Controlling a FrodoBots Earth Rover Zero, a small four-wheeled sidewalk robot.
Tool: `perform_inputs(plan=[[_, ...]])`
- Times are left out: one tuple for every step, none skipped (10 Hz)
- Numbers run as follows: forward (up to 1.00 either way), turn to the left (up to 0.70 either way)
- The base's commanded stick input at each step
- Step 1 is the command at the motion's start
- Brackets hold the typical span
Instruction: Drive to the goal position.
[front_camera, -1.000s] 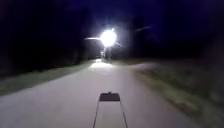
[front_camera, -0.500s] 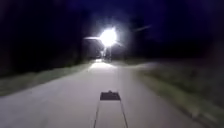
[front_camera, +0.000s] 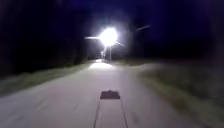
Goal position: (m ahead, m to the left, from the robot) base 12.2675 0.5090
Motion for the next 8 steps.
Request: perform_inputs(plan=[[1.0, 0.0], [1.0, 0.0], [1.0, 0.0], [1.0, 0.0], [1.0, 0.0], [1.0, 0.0], [1.0, 0.0], [1.0, 0.0]])
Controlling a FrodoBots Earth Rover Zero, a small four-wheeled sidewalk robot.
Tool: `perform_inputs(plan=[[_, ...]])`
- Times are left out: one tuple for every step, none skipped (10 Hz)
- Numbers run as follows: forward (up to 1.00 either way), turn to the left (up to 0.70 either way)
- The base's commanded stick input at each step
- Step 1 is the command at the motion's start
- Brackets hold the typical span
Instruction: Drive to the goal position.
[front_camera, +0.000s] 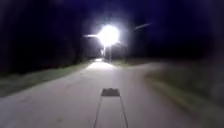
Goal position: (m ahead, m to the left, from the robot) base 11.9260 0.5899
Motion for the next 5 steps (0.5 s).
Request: perform_inputs(plan=[[1.0, 0.0], [1.0, 0.0], [1.0, 0.0], [1.0, 0.0], [1.0, 0.0]])
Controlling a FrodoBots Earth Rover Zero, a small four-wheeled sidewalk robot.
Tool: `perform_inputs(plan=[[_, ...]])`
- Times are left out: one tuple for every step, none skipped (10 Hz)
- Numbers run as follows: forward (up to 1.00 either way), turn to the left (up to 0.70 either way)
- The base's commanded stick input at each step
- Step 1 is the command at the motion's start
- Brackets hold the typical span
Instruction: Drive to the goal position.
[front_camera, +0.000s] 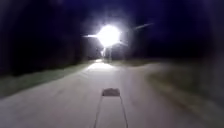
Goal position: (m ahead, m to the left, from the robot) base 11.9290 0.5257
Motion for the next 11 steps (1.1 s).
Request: perform_inputs(plan=[[1.0, 0.0], [1.0, 0.0], [1.0, 0.0], [1.0, 0.01], [1.0, 0.03], [1.0, 0.3], [1.0, 0.2], [1.0, 0.0], [1.0, 0.0], [1.0, 0.0], [1.0, 0.0]])
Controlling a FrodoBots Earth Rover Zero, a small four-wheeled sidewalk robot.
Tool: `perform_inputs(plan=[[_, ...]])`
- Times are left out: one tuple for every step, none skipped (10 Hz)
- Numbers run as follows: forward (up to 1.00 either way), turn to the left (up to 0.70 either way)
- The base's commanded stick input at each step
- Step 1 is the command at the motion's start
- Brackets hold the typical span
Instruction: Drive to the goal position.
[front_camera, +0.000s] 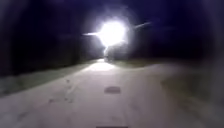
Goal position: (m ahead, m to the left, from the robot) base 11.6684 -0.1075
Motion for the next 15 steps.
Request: perform_inputs(plan=[[1.0, 0.0], [1.0, 0.0], [1.0, 0.0], [1.0, 0.0], [1.0, 0.0], [1.0, 0.0], [1.0, 0.0], [1.0, 0.0], [1.0, 0.0], [1.0, 0.0], [1.0, 0.0], [1.0, 0.0], [1.0, 0.0], [1.0, 0.0], [1.0, 0.0]])
